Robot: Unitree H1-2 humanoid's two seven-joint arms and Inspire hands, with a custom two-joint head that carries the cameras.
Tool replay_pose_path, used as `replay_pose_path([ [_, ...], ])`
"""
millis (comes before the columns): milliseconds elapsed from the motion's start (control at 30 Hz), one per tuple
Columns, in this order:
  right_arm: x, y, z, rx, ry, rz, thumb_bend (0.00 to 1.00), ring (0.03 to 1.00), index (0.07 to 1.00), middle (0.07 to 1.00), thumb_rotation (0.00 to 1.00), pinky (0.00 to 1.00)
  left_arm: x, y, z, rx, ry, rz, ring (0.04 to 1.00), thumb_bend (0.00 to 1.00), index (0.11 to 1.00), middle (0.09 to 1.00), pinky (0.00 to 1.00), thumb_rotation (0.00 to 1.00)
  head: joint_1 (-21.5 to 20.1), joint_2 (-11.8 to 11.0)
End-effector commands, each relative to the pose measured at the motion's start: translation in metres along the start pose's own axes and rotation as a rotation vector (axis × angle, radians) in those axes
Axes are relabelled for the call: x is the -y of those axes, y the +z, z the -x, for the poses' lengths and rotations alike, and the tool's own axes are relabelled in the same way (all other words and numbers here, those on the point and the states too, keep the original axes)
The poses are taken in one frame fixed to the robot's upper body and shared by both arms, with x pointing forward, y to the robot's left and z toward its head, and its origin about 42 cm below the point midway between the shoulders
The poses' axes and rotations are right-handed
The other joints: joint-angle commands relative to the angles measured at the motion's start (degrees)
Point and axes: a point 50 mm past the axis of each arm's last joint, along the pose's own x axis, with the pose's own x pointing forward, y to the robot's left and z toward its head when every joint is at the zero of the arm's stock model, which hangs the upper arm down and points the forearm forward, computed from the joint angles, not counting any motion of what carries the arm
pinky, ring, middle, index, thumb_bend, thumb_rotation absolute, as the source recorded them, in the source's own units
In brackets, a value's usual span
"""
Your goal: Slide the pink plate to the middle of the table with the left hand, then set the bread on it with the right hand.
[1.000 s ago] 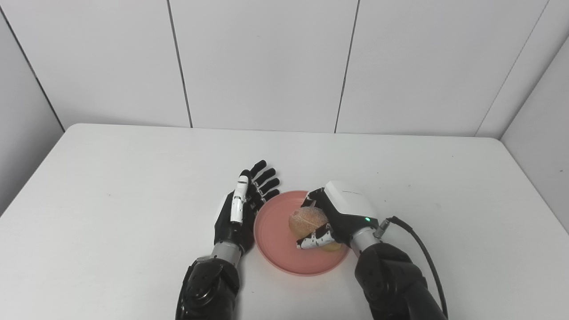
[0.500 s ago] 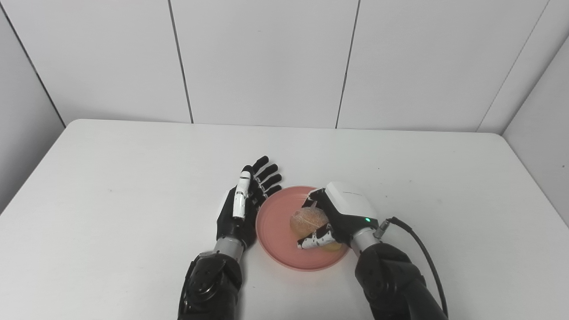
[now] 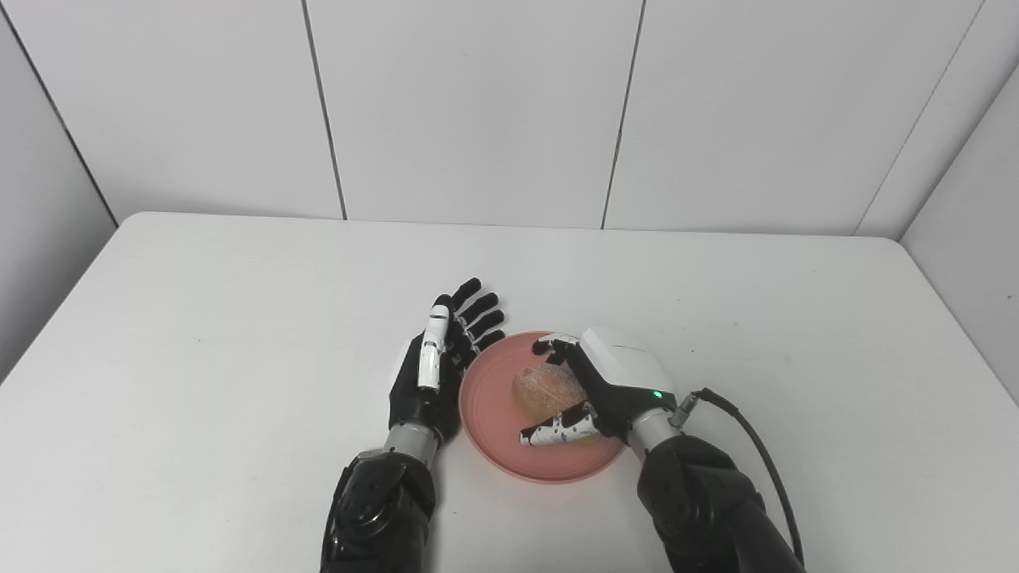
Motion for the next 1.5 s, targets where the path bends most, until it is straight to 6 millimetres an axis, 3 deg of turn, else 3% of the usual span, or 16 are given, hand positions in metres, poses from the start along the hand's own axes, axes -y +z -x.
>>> replay_pose_path([
  [0,0.015,0.011,0.0,0.041,-0.048,0.002,0.76,0.686,0.777,0.75,0.33,0.56,-0.006,-0.028,0.011,-0.144,0.044,0.009,0.819,0.39,0.831,0.826,0.79,1.0,0.15,-0.01],
  [333,0.021,0.013,0.001,0.042,-0.057,0.016,0.77,0.705,0.792,0.77,0.34,0.59,-0.007,-0.027,0.011,-0.144,0.042,0.012,0.827,0.39,0.834,0.83,0.8,1.0,-0.05,-0.03],
  [567,0.043,0.02,0.01,0.084,-0.132,0.007,0.79,0.744,0.796,0.806,0.37,0.63,-0.008,-0.028,0.011,-0.139,0.041,0.012,0.819,0.39,0.825,0.824,0.8,1.0,-0.12,-0.36],
  [900,0.086,0.018,0.027,0.094,-0.329,-0.115,0.86,0.73,0.784,0.785,0.57,0.63,-0.01,-0.028,0.011,-0.145,0.041,0.006,0.824,0.4,0.841,0.837,0.82,1.0,-0.22,-0.72],
  [1033,0.096,0.008,0.033,0.086,-0.415,-0.217,0.86,0.696,0.785,0.76,0.66,0.59,-0.012,-0.028,0.011,-0.146,0.042,0.007,0.826,0.4,0.84,0.839,0.82,1.0,-0.28,-0.81],
  [1133,0.097,-0.004,0.035,0.096,-0.453,-0.293,0.85,0.72,0.792,0.77,0.74,0.62,-0.013,-0.029,0.011,-0.144,0.042,0.005,0.825,0.4,0.837,0.838,0.82,1.0,-0.31,-0.9],
  [1233,0.089,-0.021,0.039,0.097,-0.483,-0.367,0.82,0.762,0.808,0.799,0.8,0.67,-0.015,-0.029,0.011,-0.144,0.045,0.004,0.825,0.4,0.833,0.837,0.82,1.0,-0.4,-1.2],
  [1333,0.08,-0.036,0.043,0.099,-0.474,-0.427,0.75,0.826,0.869,0.859,0.95,0.75,-0.016,-0.03,0.011,-0.142,0.045,0.004,0.821,0.4,0.829,0.835,0.81,1.0,-0.25,-1.48],
  [1367,0.075,-0.041,0.044,0.111,-0.465,-0.483,0.65,0.848,0.875,0.875,0.98,0.78,-0.017,-0.03,0.011,-0.142,0.044,0.003,0.823,0.4,0.83,0.837,0.81,1.0,-0.16,-1.68],
  [1467,0.057,-0.056,0.046,0.131,-0.44,-0.722,0.54,0.89,0.889,0.902,1.0,0.82,-0.019,-0.03,0.012,-0.14,0.045,-0.007,0.824,0.4,0.83,0.839,0.82,1.0,-0.24,-2.45],
])
